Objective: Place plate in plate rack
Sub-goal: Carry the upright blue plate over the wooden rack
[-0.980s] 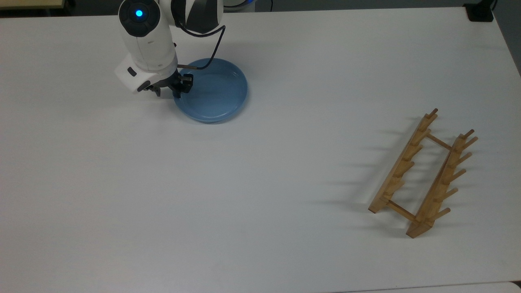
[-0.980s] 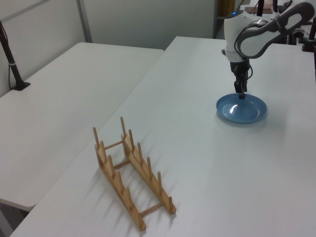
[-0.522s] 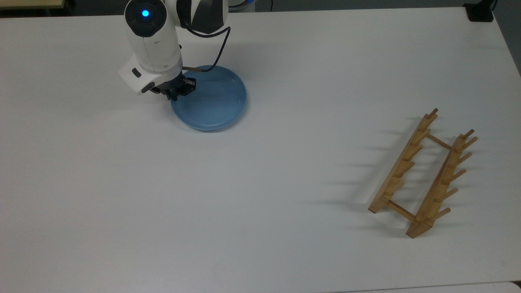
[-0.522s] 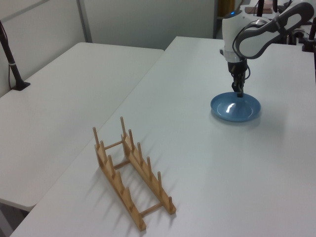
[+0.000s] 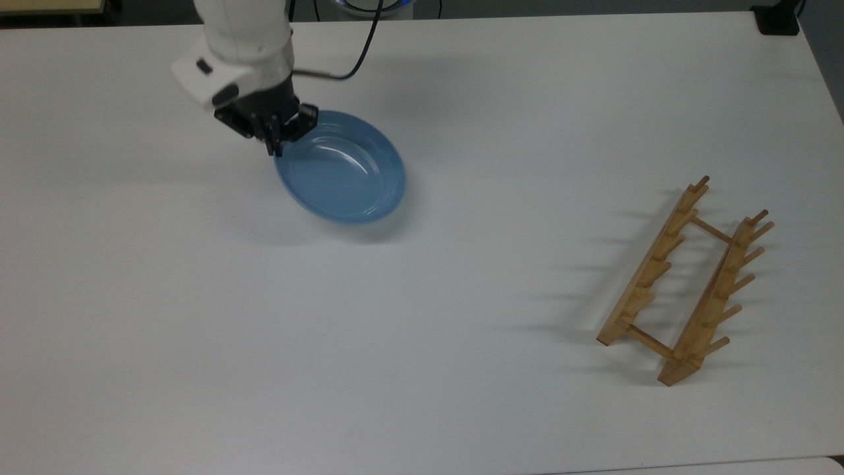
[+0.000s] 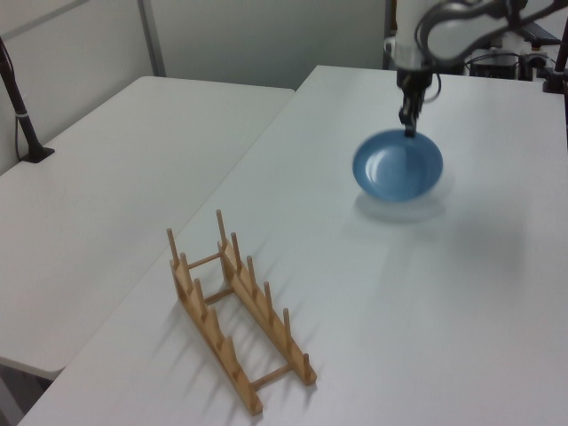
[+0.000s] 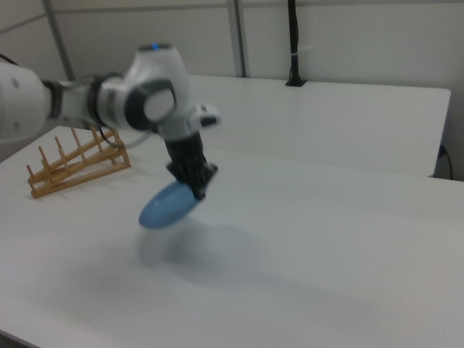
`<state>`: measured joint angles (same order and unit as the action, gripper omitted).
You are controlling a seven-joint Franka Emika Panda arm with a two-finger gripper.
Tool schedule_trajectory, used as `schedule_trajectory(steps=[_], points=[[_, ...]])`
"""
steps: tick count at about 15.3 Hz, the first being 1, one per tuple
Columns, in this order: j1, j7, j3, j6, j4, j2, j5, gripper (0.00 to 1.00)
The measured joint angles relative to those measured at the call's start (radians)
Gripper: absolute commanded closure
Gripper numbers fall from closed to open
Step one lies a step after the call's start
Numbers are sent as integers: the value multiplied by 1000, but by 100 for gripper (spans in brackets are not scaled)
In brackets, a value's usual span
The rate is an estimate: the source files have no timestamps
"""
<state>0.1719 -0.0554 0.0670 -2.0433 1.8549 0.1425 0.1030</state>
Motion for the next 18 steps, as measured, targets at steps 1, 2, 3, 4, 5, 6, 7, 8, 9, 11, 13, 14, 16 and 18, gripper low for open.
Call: schedule_trajectory(steps=[1, 2, 3, 4, 5, 6, 7, 8, 9, 11, 13, 14, 16, 18], points=[[-1, 3, 14, 23, -33, -22, -5, 100], [-3, 6, 28, 37, -61, -43, -13, 100], [-3, 11, 41, 44, -83, -62, -20, 100], [-4, 26, 58, 45, -102, -80, -24, 100], [-4, 47, 78, 45, -120, -93, -24, 100], [-6, 85, 118, 45, -150, -107, -24, 100], [-6, 116, 150, 45, -169, -111, -21, 100], [-7, 155, 189, 45, -188, -113, -5, 100], [-7, 202, 229, 45, -204, -113, 28, 100], [-9, 302, 309, 45, -227, -114, 106, 100], [-11, 409, 388, 45, -243, -115, 190, 100], [-11, 463, 428, 45, -248, -115, 239, 100], [-19, 583, 515, 45, -251, -112, 363, 100], [-44, 736, 587, 45, -250, -101, 516, 100]])
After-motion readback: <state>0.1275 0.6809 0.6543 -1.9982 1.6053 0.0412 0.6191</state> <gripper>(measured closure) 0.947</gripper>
